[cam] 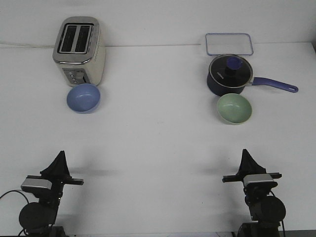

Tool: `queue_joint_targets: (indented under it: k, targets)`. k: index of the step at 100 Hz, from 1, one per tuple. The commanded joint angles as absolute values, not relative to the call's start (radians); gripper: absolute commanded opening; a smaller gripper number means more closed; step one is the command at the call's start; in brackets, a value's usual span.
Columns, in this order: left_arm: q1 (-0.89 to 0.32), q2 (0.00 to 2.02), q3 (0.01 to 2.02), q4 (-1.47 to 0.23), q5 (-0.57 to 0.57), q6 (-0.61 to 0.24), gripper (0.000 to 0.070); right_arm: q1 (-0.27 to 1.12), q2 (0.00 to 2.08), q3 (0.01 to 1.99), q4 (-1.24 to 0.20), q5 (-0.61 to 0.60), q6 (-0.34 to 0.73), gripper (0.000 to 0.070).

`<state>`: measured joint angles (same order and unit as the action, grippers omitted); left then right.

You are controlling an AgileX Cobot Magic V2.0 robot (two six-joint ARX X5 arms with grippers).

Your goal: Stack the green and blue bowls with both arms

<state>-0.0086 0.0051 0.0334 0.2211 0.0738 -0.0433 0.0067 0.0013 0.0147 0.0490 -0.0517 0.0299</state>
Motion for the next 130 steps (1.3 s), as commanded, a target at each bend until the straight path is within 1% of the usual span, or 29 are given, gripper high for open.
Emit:
queue_joint_targets:
  k: [1, 44, 55, 68, 78, 90, 101, 130]
  targets:
    - [-0.007, 0.003, 0.014, 0.233, 0.07, -0.038, 0.0011, 0.007, 0.001, 0.012, 0.06, -0.051, 0.03, 0.0008]
    - [-0.007, 0.003, 0.014, 0.233, 0.07, -0.038, 0.0011, 0.007, 0.001, 0.036, 0.073, -0.051, 0.029, 0.0008]
    - [-0.007, 0.003, 0.014, 0.233, 0.07, -0.038, 0.0011, 0.007, 0.001, 0.071, 0.044, -0.05, 0.029, 0.0008]
    - [-0.007, 0.003, 0.014, 0.232, 0.07, -0.038, 0.0011, 0.007, 0.002, 0.133, -0.046, -0.049, 0.029, 0.0008]
    - [-0.007, 0.003, 0.014, 0.233, 0.07, -0.038, 0.0011, 0.007, 0.004, 0.197, -0.149, -0.048, 0.031, 0.0008]
    - [-0.007, 0.003, 0.014, 0.233, 0.07, -0.038, 0.0011, 0.007, 0.028, 0.262, -0.186, -0.048, 0.061, 0.0008]
    - [-0.007, 0.003, 0.014, 0.233, 0.07, -0.038, 0.0011, 0.007, 0.088, 0.351, -0.25, -0.048, 0.063, 0.0008]
    - [-0.007, 0.003, 0.014, 0.233, 0.07, -0.038, 0.0011, 0.007, 0.329, 0.677, -0.564, -0.047, 0.062, 0.0008]
